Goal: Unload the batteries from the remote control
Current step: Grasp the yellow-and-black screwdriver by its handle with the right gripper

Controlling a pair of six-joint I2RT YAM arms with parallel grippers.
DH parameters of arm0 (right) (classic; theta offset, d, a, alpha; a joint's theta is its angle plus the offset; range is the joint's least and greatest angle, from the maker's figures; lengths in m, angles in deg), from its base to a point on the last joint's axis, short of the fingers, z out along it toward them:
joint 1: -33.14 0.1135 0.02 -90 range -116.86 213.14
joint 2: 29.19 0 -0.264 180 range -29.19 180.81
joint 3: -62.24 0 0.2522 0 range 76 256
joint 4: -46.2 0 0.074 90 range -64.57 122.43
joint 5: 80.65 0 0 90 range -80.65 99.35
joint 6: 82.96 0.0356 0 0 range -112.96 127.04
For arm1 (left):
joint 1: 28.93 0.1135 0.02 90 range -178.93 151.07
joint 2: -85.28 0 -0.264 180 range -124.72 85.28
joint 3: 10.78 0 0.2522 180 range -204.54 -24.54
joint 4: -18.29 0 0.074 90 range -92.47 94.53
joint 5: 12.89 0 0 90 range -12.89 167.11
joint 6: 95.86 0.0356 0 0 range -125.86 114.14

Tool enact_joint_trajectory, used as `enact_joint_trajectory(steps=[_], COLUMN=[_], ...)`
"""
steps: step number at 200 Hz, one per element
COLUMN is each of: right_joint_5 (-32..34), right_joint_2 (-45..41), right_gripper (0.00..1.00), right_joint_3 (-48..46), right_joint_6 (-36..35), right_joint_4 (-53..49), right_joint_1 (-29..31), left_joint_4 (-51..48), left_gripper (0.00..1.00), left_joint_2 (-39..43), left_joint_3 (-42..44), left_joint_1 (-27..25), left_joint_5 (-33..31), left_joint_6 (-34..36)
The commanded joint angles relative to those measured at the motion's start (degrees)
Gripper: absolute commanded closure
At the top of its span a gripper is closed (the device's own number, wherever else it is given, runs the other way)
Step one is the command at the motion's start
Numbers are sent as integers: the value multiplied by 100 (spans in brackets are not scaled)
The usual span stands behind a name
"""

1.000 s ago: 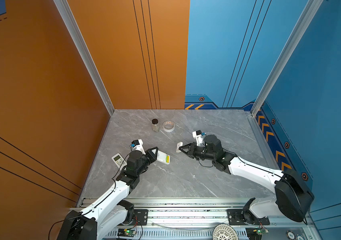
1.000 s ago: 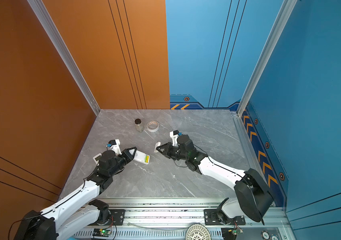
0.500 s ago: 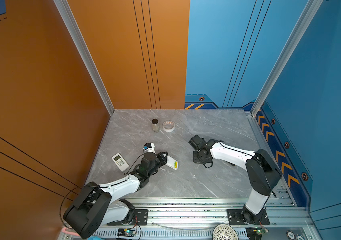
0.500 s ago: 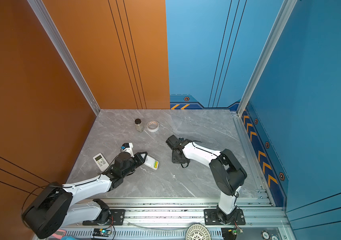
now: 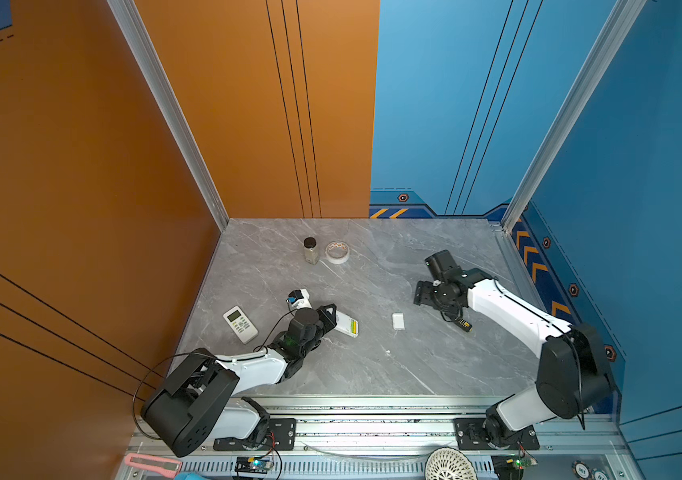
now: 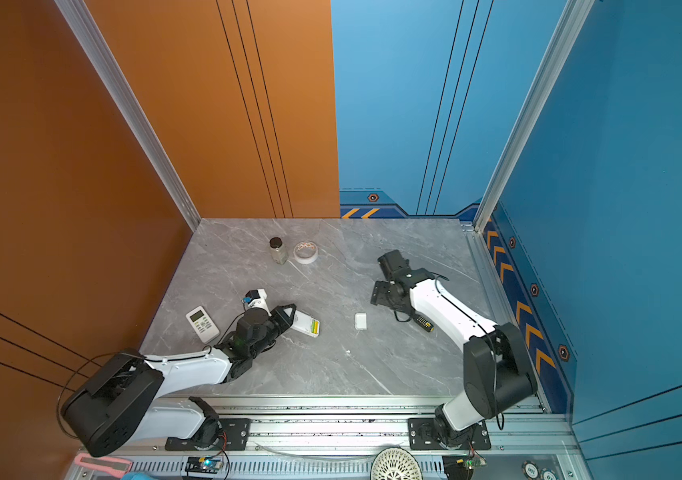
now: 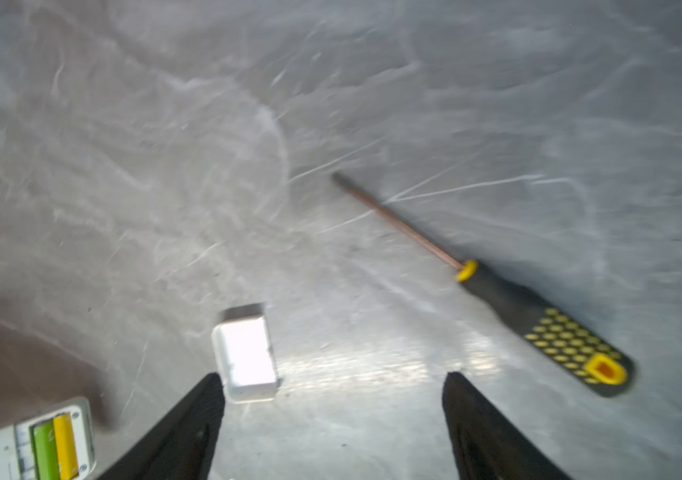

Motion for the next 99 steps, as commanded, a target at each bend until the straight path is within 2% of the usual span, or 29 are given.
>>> enact_joint_trajectory(steps=[1,11,41,55,60,71,82,99], right_joint_5=[610,654,276,193,217,10,-178,-309], right_joint_2=[-105,-90,229,451,540,726,902,992], right_gripper=[10,9,9,10,10,10,11,12], right_joint_3=[-337,-378,-271,-171,-129,-19,71,100], right_joint_6=[-762,-1089,-2046,-2498,-2607,-2938,-3237,-3635], right_joint_4=[-585,-617,-661,-693,-703,-739,-822,-832], right_joint_1=[-661,-906,-1361,-1373,-1376,-1384,-1383,-1336], left_joint_4=[101,-13,-243,-888,-1275,-2382,-3486,-4506], left_gripper=[64,51,26,17,8,0,2,2], left_joint_2=[-272,-417,-593,-339,-202,168,515,951], left_joint_3=[-42,-97,-162,-169,-197,-420,-734,-1104], left_joint_1=[-260,-387,-676,-688,-676,-574,-458,-174], left_joint_5=[-411,-490,-495,-614,-664,-738,-849,-767], left_joint_6=[-415,-598,-1027,-1228,-1261,-1261,-1184,-893])
